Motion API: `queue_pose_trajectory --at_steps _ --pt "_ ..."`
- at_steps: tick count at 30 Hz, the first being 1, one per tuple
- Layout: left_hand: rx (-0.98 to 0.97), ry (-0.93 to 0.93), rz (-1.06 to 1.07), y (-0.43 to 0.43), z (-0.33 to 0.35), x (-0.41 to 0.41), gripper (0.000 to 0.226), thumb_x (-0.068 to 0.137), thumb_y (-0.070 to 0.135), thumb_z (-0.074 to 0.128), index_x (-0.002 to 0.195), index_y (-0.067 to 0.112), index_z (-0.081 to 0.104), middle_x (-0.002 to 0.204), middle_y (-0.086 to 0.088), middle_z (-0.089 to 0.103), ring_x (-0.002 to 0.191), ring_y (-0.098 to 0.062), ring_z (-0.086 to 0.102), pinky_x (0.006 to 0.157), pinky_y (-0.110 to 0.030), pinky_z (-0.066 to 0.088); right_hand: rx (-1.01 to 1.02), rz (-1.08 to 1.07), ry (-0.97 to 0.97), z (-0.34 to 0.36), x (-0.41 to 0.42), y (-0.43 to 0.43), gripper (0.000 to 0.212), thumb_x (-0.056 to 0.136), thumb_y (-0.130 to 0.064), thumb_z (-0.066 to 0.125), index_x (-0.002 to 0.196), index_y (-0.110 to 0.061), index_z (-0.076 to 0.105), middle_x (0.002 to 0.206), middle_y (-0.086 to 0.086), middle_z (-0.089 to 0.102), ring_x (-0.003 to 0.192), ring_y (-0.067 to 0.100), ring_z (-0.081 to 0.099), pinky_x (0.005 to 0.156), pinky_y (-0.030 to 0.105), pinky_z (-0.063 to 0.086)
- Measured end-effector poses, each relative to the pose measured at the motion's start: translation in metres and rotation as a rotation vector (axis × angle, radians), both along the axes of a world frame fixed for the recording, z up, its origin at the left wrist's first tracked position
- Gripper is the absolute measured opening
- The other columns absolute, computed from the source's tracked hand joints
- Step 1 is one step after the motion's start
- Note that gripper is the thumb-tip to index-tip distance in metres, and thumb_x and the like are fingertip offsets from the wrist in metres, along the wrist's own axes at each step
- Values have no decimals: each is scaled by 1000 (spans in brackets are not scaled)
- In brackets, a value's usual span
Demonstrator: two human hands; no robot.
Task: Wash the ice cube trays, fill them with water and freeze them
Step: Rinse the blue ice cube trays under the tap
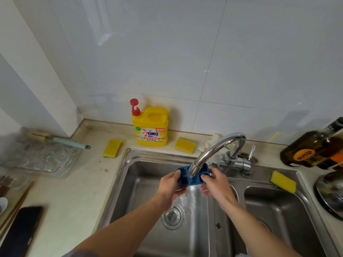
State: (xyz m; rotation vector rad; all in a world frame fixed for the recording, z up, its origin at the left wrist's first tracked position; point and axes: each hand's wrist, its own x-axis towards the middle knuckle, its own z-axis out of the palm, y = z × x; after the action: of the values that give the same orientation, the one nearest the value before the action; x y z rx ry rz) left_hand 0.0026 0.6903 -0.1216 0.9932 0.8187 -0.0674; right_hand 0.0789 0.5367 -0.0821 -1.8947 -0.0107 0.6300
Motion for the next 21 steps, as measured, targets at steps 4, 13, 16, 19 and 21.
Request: queue_pose_trajectory --at_steps 4,13,16,19,21 --pt "201 -8 33 17 6 -8 26 96 41 64 104 17 69 100 -9 73 87 -23 71 67 -30 55 102 -13 235 -12 -5 8 14 100 -6 60 112 -10 66 102 20 72 75 29 71 66 37 62" --pt "496 -55 43 37 22 -22 27 91 43 71 101 19 66 95 -4 71 82 -15 67 62 -24 54 295 -58 447 -25 -17 33 16 102 -1 53 115 -4 61 102 24 73 79 35 75 74 44 64" --pt "547 -74 24 35 24 -24 24 91 43 71 101 21 66 92 -3 72 80 -13 67 64 -24 54 310 -72 478 -24 -16 32 18 102 -1 51 118 -4 61 98 23 77 84 36 76 77 45 64" --pt "611 -84 8 31 27 -22 22 91 42 71 101 24 64 92 -4 72 84 -14 68 72 -28 56 314 -59 478 -19 -15 31 19 102 0 52 117 -4 62 91 19 78 84 35 76 72 40 64" --pt "650 -94 -4 28 30 -20 21 91 41 71 101 24 64 92 -2 72 86 -14 68 73 -27 56 312 -68 470 -18 -12 30 20 101 1 53 117 -4 63 95 21 78 86 36 76 74 41 63"
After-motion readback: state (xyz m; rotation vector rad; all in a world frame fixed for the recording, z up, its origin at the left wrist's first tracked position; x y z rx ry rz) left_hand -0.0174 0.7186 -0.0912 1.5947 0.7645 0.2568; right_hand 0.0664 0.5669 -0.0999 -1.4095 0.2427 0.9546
